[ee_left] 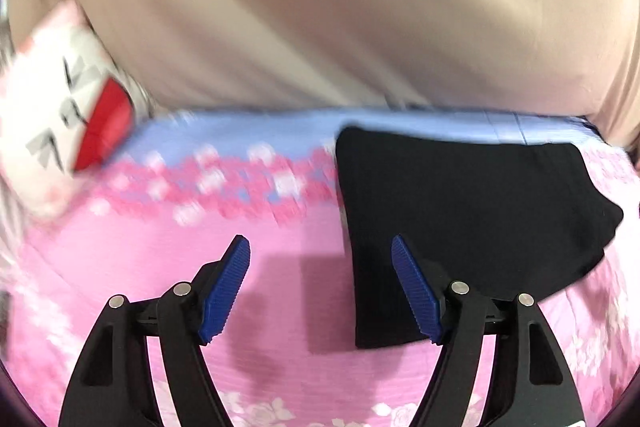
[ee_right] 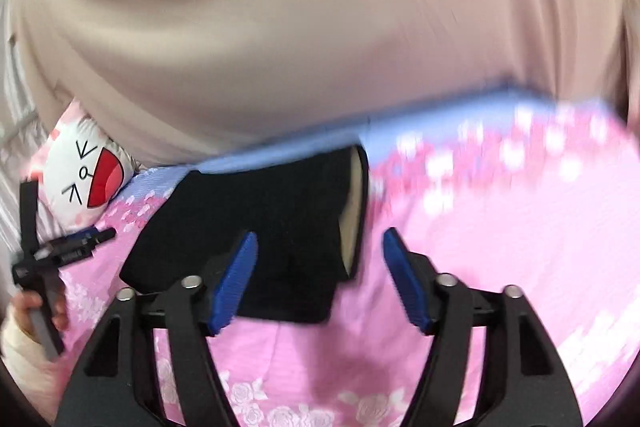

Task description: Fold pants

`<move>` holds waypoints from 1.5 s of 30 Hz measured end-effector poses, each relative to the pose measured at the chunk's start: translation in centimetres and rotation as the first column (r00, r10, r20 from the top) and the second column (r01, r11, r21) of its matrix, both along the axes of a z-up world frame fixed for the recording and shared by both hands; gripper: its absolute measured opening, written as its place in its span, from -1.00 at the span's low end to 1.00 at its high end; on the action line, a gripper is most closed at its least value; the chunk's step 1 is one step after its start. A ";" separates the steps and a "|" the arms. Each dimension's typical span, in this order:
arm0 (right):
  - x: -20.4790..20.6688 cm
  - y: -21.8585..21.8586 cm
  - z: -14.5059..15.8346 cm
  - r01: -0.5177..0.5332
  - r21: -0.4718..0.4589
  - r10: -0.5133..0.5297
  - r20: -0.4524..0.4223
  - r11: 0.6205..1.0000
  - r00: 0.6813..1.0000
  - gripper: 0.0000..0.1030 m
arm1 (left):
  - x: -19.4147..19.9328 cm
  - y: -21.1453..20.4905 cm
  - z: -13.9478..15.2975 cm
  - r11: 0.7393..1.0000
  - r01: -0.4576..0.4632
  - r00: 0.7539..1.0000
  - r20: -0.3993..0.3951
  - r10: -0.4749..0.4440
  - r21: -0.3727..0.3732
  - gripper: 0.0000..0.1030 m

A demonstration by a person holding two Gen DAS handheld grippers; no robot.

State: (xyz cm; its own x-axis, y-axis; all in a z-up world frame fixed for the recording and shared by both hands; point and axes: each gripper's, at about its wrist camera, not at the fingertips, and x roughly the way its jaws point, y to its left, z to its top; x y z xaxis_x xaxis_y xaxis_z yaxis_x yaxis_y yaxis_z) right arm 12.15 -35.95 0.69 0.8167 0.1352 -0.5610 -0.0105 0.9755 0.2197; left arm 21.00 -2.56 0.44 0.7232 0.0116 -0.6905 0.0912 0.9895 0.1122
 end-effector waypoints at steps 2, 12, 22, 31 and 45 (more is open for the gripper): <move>1.9 1.8 -0.2 -0.034 -0.072 0.033 -0.021 0.997 0.999 -0.18 | 0.7 -2.3 0.4 0.999 0.009 0.999 0.033 -0.011 0.053 0.58; 1.9 2.1 -3.5 0.076 -0.071 -0.085 -0.128 0.995 0.988 -0.15 | 1.2 -6.0 -6.3 0.968 -0.051 0.999 0.011 0.050 0.244 0.71; -3.5 5.3 4.0 0.147 -0.087 -0.144 0.037 0.985 0.989 0.63 | -5.3 -6.6 0.9 0.996 -0.056 0.997 0.050 0.053 0.067 0.78; -6.6 6.7 5.3 0.192 -0.046 -0.188 0.072 0.980 0.979 0.67 | -9.7 -6.7 4.0 0.999 -0.042 0.996 0.082 0.044 -0.023 0.78; -5.9 8.6 4.1 0.173 -0.080 -0.169 0.051 0.982 0.984 0.68 | -9.9 -5.7 4.1 0.998 -0.035 0.995 0.095 0.040 -0.054 0.78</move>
State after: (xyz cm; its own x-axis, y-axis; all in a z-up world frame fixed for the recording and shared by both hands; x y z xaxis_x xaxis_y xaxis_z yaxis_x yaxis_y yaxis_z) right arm 6.23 -27.36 4.77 0.8476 -0.0545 -0.5278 0.1499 0.9788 0.1397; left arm 11.11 -8.24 4.58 0.7856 0.0064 -0.6187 0.0448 0.9967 0.0671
